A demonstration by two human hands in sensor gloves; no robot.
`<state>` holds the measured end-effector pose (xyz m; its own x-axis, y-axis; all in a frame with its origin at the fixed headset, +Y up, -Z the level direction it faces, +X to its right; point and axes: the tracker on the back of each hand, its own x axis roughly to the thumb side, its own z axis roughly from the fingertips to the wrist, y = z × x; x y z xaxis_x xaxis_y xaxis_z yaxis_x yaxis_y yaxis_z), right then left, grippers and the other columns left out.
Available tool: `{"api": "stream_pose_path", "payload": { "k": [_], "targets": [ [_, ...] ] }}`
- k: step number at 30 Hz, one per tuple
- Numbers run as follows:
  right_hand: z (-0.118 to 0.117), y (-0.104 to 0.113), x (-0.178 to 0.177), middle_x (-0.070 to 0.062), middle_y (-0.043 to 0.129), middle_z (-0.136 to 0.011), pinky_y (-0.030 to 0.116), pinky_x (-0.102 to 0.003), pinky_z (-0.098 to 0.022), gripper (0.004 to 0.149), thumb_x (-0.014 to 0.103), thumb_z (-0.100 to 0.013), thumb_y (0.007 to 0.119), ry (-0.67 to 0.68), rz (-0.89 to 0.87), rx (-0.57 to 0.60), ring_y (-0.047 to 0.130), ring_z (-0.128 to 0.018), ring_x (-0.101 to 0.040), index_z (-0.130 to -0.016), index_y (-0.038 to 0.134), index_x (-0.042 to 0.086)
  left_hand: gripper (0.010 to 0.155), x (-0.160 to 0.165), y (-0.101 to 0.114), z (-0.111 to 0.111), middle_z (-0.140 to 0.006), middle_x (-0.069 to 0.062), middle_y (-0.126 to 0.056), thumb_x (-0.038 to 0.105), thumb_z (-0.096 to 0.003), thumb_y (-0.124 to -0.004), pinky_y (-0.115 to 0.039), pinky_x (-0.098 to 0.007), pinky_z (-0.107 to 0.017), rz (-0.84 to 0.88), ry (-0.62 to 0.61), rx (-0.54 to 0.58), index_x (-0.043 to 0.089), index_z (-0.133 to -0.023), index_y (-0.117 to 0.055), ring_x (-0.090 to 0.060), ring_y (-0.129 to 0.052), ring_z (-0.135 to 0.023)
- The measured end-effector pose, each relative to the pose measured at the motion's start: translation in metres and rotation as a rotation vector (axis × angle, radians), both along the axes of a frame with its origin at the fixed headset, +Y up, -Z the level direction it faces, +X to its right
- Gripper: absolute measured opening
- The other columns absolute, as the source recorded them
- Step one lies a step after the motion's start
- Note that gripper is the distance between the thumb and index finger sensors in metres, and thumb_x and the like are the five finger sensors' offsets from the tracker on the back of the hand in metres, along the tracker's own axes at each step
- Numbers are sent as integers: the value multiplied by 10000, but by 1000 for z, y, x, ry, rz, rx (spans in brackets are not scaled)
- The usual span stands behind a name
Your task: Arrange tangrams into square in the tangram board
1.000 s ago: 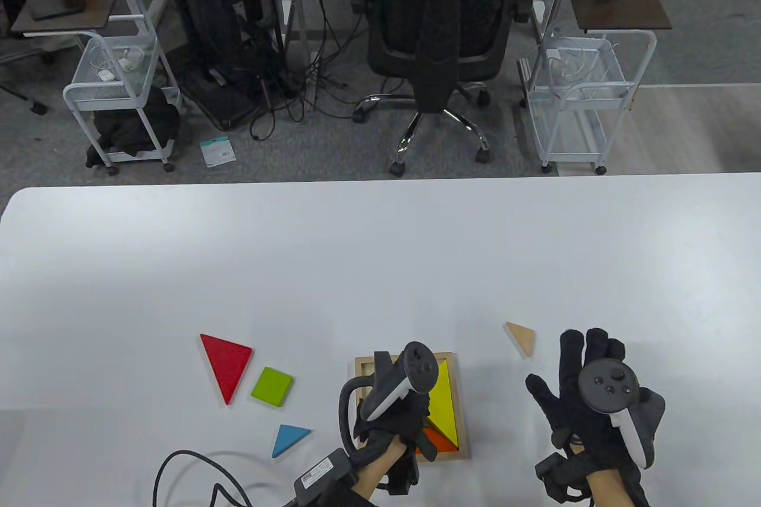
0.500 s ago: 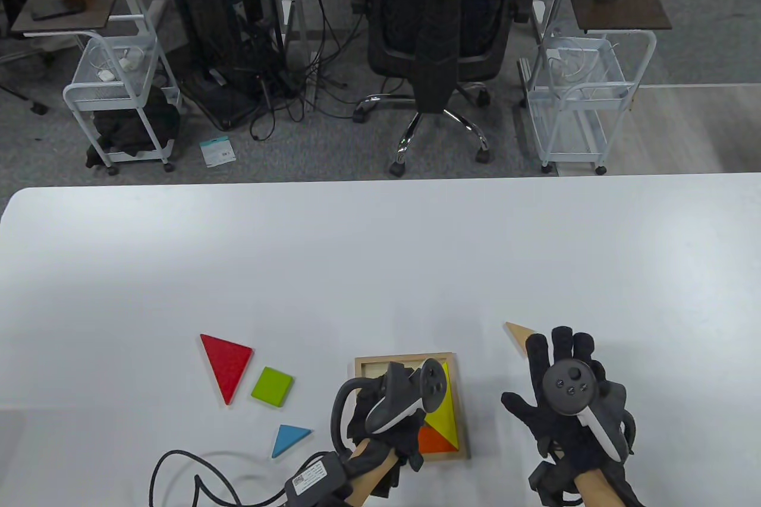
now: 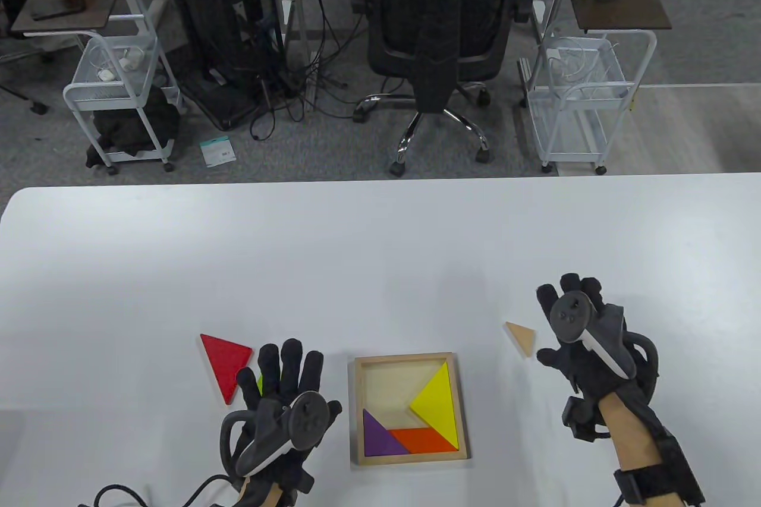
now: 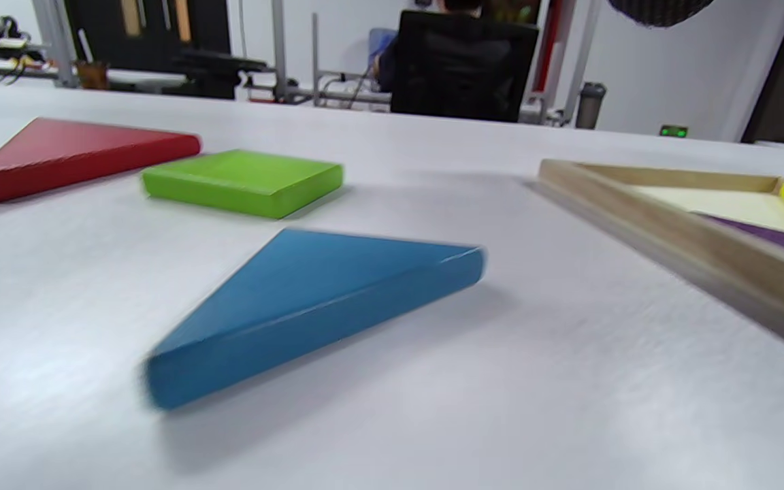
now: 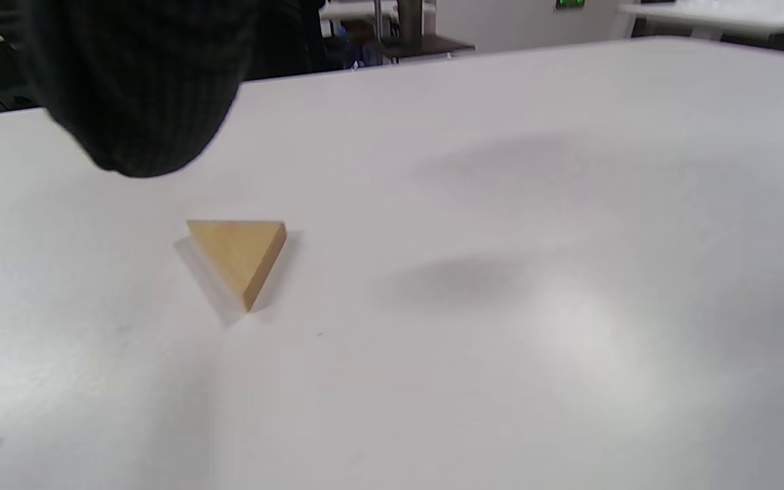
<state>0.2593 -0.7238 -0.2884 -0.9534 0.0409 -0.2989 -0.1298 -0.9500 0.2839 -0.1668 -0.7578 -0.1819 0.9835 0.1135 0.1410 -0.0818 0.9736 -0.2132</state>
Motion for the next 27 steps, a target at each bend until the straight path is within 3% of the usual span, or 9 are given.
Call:
{"api": "stream_pose_path", "payload": {
  "k": [5,10,19,27],
  "targets": [
    [-21,-35,-12,96,151,-1144,434,-406,-817,883,484,-339,855,-61,-19,-84,317,-1121,-181,-985,254,533,799,-8,-3,0,-1129,-194,62,610,-559,-506,-53,-745,-635,-42,16,19,226,-1115,-80,-514,58,-1003],
    [-28,-56,-16,24,352,-1129,551,-399,-720,806,485,-352,840,-87,-36,-132,522,-1034,-238,-1015,383,439,799,-11,-4,1,-1121,-194,93,607,-561,-505,-53,-751,-633,-19,31,15,228,-1109,-63,-520,64,-997],
    [-32,-59,-27,3,474,-1072,618,-353,-617,701,443,-392,814,-106,18,-145,609,-917,-243,-1010,496,357,803,-11,-4,1,-1114,-196,102,602,-563,-509,-56,-755,-633,-17,31,21,226,-1105,-52,-526,65,-994],
    [-31,-58,-34,-27,628,-988,694,-345,-535,605,372,-400,846,-122,83,-75,754,-795,-247,-958,620,311,803,-17,-7,0,-1105,-197,116,594,-567,-511,-49,-755,-629,-3,59,-14,223,-1100,-40,-529,74,-986]
  ]
}}
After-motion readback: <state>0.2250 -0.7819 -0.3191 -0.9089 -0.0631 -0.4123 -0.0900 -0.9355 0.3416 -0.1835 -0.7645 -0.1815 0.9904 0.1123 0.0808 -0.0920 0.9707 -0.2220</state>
